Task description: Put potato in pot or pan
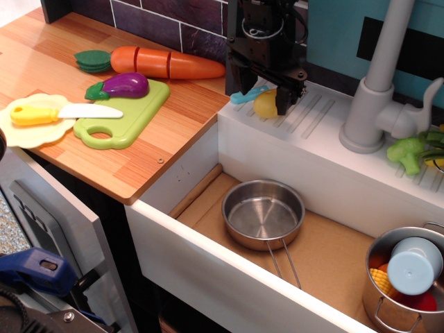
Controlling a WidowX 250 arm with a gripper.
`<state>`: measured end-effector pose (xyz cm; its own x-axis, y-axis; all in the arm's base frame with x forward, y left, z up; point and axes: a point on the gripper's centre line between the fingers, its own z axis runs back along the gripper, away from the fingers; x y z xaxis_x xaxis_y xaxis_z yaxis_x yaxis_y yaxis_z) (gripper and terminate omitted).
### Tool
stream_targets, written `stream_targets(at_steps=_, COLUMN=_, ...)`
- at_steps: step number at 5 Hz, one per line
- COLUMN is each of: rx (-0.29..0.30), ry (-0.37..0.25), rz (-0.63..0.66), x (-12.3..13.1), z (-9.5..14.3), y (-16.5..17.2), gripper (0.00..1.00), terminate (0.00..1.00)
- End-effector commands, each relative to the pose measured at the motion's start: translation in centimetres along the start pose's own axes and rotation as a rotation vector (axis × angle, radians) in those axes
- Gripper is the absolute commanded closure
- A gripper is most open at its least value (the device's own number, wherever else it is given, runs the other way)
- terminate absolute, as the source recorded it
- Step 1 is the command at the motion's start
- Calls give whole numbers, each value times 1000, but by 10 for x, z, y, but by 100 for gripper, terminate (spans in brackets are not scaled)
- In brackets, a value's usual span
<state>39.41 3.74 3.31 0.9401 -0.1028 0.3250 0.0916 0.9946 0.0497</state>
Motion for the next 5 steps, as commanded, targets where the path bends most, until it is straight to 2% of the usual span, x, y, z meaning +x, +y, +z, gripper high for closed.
stream_targets(at_steps=1, rx=-23, ry=-65, rz=-8, x=13, z=0, y=3, gripper=0, terminate=0)
stream_targets(at_steps=2, rx=-45, ry=-64, rz=-5, x=16, z=-6, y=1, gripper=0, terminate=0)
stream_targets(at_steps=3, rx=-49, ry=-62, rz=10, x=14, z=-9, y=-3, gripper=100, terminate=0)
stream_targets(at_steps=4, rx=-57, ry=-38, rz=24, x=12, z=-7, y=-6, gripper=100, terminate=0)
stream_targets(at_steps=5, rx=-22, ry=3, rz=42, x=7, z=11, y=-9, gripper=100, terminate=0)
